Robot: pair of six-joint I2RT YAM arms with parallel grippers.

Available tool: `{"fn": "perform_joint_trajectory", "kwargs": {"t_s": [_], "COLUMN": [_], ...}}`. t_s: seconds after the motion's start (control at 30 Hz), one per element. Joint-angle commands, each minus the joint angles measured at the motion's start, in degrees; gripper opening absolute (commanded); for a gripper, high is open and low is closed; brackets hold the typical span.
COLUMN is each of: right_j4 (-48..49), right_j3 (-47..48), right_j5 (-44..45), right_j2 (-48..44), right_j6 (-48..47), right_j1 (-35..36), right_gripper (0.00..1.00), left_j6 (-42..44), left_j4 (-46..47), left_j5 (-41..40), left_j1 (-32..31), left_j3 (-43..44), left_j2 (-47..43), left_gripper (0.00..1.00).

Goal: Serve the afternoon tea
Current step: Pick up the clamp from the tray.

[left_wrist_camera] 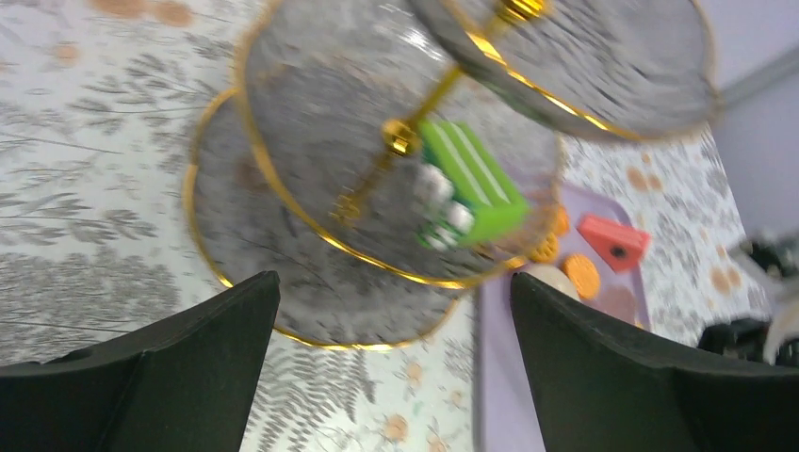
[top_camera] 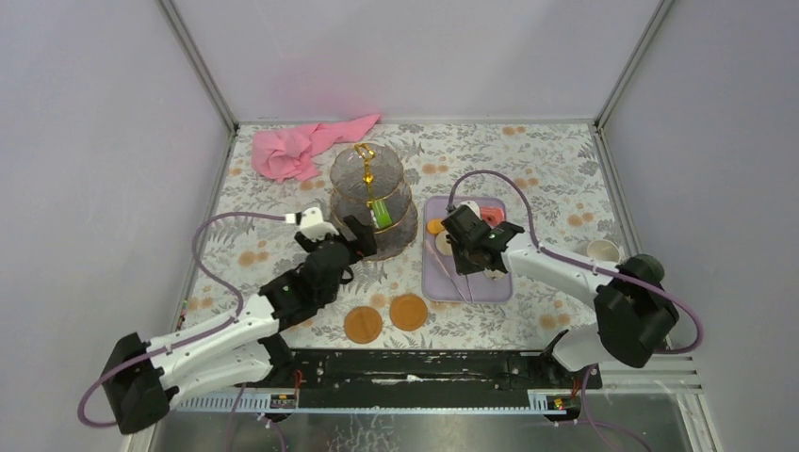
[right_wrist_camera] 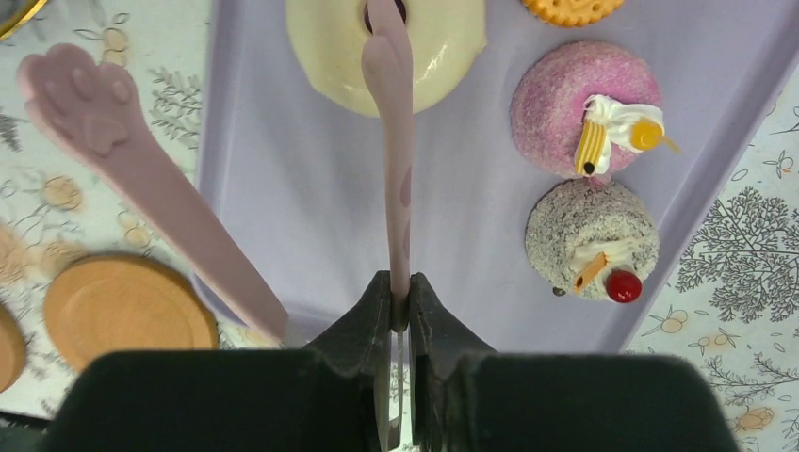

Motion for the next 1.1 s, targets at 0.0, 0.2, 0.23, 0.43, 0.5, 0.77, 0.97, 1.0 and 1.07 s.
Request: {"fn": "perform_joint_trajectory", "kwargs": {"t_s": [0.0,0.2,0.23,0.43,0.5,0.77,0.97,1.0,1.07], "right_j4": [0.05,-0.13,-0.02,0.04,0.08,0.27,0.74,0.70,0.74], "right_j3": [-1.13,-3.57,-4.03,-6.02,-6.50,-7.64,-7.69,-7.67,-7.56], "right_j5": [-3.04,-4.01,-4.03,-2.93,-2.37,-0.52,-0.07,-0.02,0.15], "right_j2": [-6.39,-11.77,-12.86,-16.32,-17.24,-20.83,-21.78,-21.92,-22.09], "right_j6": [-0.71,0.00,0.17,1.40,1.77,2.50,2.95,3.01,3.26], "right_j1": [-0.27,0.50,0.66,2.54,3.19,3.60,3.73,3.71,3.81], "right_gripper": [0.03,0.03,0.03,0.03,0.03,0.02,0.01,0.01,0.01], "left_j6": [2.48,1.52,1.56,-1.66,-4.03,-12.32,-15.62,-15.72,-15.88], "left_j4": [0.52,1.01,0.95,-2.45,-4.22,-11.78,-13.28,-13.71,-13.95], "left_j5": [-9.43,-11.62,-11.80,-13.34,-12.94,-8.61,-5.85,-6.02,-6.33], "left_j1": [-9.09,-15.98,-16.94,-20.70,-21.18,-22.24,-22.30,-22.28,-22.30], "left_j3": [5.09,10.86,12.15,19.58,21.99,29.58,31.08,31.30,30.99], "left_j2": [5.85,14.68,16.31,25.02,27.26,34.10,35.43,35.58,35.61], "left_gripper": [0.99,1.00,1.00,1.00,1.00,1.00,1.00,1.00,1.00]}}
